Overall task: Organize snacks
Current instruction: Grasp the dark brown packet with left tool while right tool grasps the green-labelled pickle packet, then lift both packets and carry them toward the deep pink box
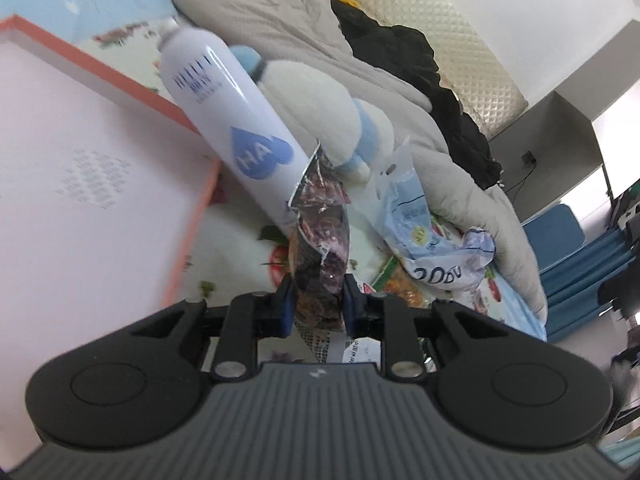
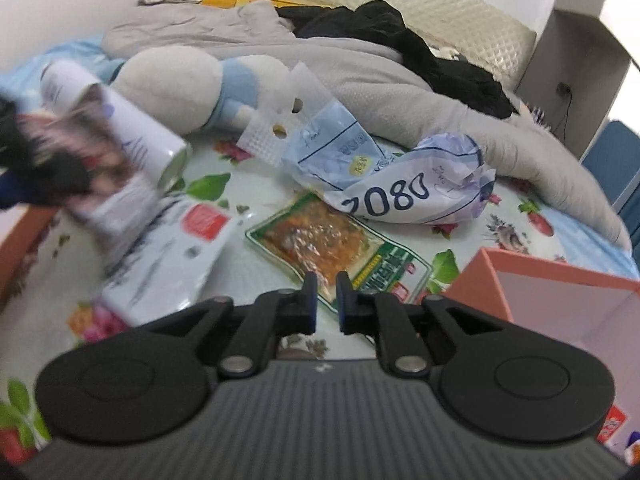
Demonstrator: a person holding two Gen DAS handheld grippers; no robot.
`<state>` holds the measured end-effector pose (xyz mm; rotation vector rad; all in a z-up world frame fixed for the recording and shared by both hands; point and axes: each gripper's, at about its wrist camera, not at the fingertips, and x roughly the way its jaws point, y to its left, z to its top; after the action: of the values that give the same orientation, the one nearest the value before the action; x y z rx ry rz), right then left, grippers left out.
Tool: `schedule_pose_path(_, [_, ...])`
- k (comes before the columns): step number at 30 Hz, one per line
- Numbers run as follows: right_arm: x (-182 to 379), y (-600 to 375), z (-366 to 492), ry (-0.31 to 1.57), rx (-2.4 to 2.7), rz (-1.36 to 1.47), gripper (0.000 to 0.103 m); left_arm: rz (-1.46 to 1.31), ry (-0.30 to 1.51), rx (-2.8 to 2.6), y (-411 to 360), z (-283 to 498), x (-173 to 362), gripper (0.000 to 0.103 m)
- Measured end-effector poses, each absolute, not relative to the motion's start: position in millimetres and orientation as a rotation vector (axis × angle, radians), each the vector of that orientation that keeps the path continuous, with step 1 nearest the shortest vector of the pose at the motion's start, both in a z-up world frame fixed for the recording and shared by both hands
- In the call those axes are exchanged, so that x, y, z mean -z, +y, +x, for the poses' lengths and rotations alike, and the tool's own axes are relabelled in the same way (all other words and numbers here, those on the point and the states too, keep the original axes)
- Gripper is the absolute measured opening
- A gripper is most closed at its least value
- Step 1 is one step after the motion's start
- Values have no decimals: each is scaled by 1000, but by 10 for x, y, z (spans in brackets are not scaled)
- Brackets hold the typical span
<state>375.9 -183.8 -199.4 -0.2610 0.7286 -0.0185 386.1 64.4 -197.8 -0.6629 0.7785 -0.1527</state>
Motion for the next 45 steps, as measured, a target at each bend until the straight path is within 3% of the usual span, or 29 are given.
schedule_pose_path(3, [2045, -1858, 3885, 720, 25, -177, 55, -719, 788, 165, 786, 3737, 1971, 27])
schedule_pose_path(7, [2168, -1885, 4099, 736, 60, -59, 69, -711, 777, 157, 894, 3605, 1919, 27])
schedule_pose_path(10, [2228, -1915, 4239, 714, 91, 36, 86, -706, 780, 170, 901, 3583, 1916, 27])
schedule_pose_path(25, [2503, -1942, 4558, 743, 145, 49, 87, -668, 799, 177, 820, 3458, 1970, 27])
schedule_pose_path(32, [2471, -1989, 4558, 794, 91, 37, 75, -634, 801, 176, 777, 3406, 1941, 27])
schedule_pose_path(41, [2348, -2003, 4385, 821, 43, 64, 41, -594, 811, 156, 779, 3327, 1851, 27])
schedule_pose_path(45, [2232, -1974, 4193, 835, 10, 71, 37, -532, 824, 147, 740, 3247, 1754, 27])
